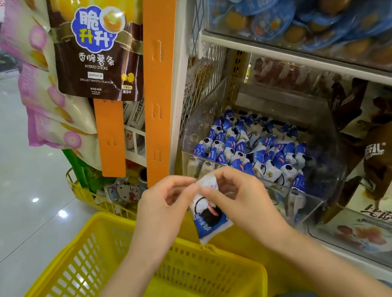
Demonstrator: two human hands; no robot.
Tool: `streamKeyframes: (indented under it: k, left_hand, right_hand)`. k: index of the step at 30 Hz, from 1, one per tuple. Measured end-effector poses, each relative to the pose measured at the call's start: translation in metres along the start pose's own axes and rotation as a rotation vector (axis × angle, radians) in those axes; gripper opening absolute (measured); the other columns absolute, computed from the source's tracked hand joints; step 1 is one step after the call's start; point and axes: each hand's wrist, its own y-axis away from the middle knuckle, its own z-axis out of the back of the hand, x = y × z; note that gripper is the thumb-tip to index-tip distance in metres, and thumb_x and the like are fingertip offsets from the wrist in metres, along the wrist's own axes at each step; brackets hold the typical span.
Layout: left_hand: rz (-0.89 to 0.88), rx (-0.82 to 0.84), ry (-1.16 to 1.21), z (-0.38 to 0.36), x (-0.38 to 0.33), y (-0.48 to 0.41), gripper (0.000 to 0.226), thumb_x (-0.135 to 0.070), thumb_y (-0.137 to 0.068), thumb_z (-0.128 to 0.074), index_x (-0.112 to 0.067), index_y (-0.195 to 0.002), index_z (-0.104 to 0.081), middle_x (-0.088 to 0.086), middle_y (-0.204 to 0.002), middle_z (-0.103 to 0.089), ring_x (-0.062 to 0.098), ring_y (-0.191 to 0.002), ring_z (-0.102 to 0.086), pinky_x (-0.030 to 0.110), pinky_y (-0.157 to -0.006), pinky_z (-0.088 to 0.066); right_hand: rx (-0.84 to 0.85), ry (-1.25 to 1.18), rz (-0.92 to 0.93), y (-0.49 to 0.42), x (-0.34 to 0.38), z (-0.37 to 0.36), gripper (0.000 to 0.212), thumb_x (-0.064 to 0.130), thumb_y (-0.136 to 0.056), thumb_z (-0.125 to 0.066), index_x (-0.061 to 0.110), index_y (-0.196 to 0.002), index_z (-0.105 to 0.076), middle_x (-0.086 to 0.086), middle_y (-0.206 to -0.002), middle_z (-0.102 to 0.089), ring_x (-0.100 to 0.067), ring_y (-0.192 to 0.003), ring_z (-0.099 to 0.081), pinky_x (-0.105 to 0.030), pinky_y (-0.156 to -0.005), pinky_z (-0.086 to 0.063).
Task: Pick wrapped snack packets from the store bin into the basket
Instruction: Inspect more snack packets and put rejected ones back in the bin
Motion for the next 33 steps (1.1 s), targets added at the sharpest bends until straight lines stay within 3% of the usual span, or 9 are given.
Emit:
streamKeyframes:
  k: [6, 12, 15, 17, 20, 23, 26, 30, 33]
  left_hand:
    - [0.201, 0.062, 0.190, 0.001, -0.003, 0.000, 0.025, -0.027, -0.089, -0.058, -0.026, -0.066, -0.068, -0.005, -0.075, -0.072, 0.008, -0.074, -0.068, 0.016, -0.063, -0.053]
    - [0.248, 0.063, 0.188, -0.002, -0.004, 0.001, 0.025, -0.027, -0.091, -0.055, -0.022, -0.068, -0.063, -0.007, -0.071, -0.069, 0.006, -0.074, -0.065, 0.018, -0.063, -0.050]
    - [0.289, 0.136, 0.199, 0.000, -0.004, 0.001, 0.015, -0.036, -0.085, -0.061, -0.024, -0.094, -0.063, -0.007, -0.089, -0.071, 0.004, -0.084, -0.067, 0.019, -0.069, -0.052]
    - [0.348, 0.205, 0.136, 0.000, -0.004, 0.001, 0.029, -0.037, -0.079, -0.068, -0.028, -0.105, -0.058, -0.008, -0.097, -0.069, 0.002, -0.084, -0.066, 0.017, -0.066, -0.052]
    - [0.412, 0.131, 0.198, 0.000, -0.004, 0.001, 0.035, -0.024, -0.075, -0.075, -0.023, -0.106, -0.058, -0.004, -0.095, -0.070, 0.006, -0.076, -0.069, 0.015, -0.058, -0.052]
    - [0.412, -0.007, 0.329, 0.005, -0.004, -0.003, 0.035, -0.023, -0.073, -0.075, -0.025, -0.104, -0.059, -0.009, -0.088, -0.074, 0.003, -0.076, -0.069, 0.016, -0.059, -0.049]
    - [0.345, -0.049, 0.396, 0.011, -0.005, -0.007, 0.027, -0.023, -0.077, -0.071, -0.026, -0.102, -0.063, -0.012, -0.090, -0.074, -0.002, -0.078, -0.067, 0.015, -0.062, -0.047]
    - [0.257, 0.031, 0.386, 0.013, -0.008, -0.007, 0.023, -0.021, -0.078, -0.068, -0.023, -0.101, -0.069, -0.004, -0.097, -0.073, 0.007, -0.085, -0.067, 0.022, -0.069, -0.053]
    - [0.263, 0.087, 0.434, 0.011, -0.009, -0.005, 0.032, -0.031, -0.078, -0.065, -0.022, -0.108, -0.066, -0.001, -0.101, -0.072, 0.013, -0.089, -0.068, 0.023, -0.070, -0.055]
  right_hand:
    - [0.023, -0.059, 0.017, 0.000, 0.002, 0.001, 0.015, 0.011, -0.086, -0.063, 0.026, -0.083, -0.059, 0.008, -0.077, -0.065, -0.003, -0.072, -0.061, -0.021, -0.069, -0.052]
    - [-0.022, 0.273, 0.205, 0.005, 0.000, -0.001, 0.013, 0.022, -0.087, -0.061, 0.031, -0.082, -0.053, 0.014, -0.074, -0.058, -0.004, -0.073, -0.057, -0.019, -0.064, -0.047]
    - [-0.117, 0.079, 0.067, 0.001, -0.001, 0.001, 0.014, 0.019, -0.086, -0.063, 0.029, -0.080, -0.056, 0.011, -0.071, -0.061, -0.001, -0.067, -0.058, -0.012, -0.058, -0.045]
    - [-0.157, -0.098, -0.050, -0.003, 0.000, 0.004, 0.010, 0.015, -0.087, -0.061, 0.023, -0.083, -0.056, 0.002, -0.079, -0.065, -0.009, -0.074, -0.063, -0.025, -0.066, -0.053]
    - [-0.160, -0.247, -0.140, -0.006, 0.000, 0.008, 0.013, 0.010, -0.087, -0.060, 0.020, -0.088, -0.052, -0.014, -0.096, -0.064, -0.027, -0.089, -0.065, -0.037, -0.075, -0.056]
    - [-0.095, -0.312, -0.162, -0.008, 0.004, 0.015, 0.022, 0.006, -0.085, -0.061, 0.019, -0.100, -0.051, -0.014, -0.101, -0.063, -0.027, -0.093, -0.065, -0.039, -0.082, -0.055]
    - [0.108, -0.284, -0.174, -0.008, 0.004, 0.018, 0.039, 0.001, -0.080, -0.066, 0.022, -0.108, -0.050, -0.003, -0.098, -0.068, -0.015, -0.087, -0.068, -0.027, -0.074, -0.057]
    - [0.235, -0.051, -0.070, 0.000, 0.002, 0.008, 0.030, 0.007, -0.080, -0.069, 0.025, -0.099, -0.057, 0.009, -0.089, -0.067, -0.006, -0.076, -0.064, -0.024, -0.068, -0.052]
    - [0.214, -0.120, -0.064, 0.002, 0.003, 0.002, 0.023, 0.009, -0.085, -0.064, 0.026, -0.098, -0.056, 0.012, -0.084, -0.066, -0.005, -0.069, -0.065, -0.021, -0.058, -0.052]
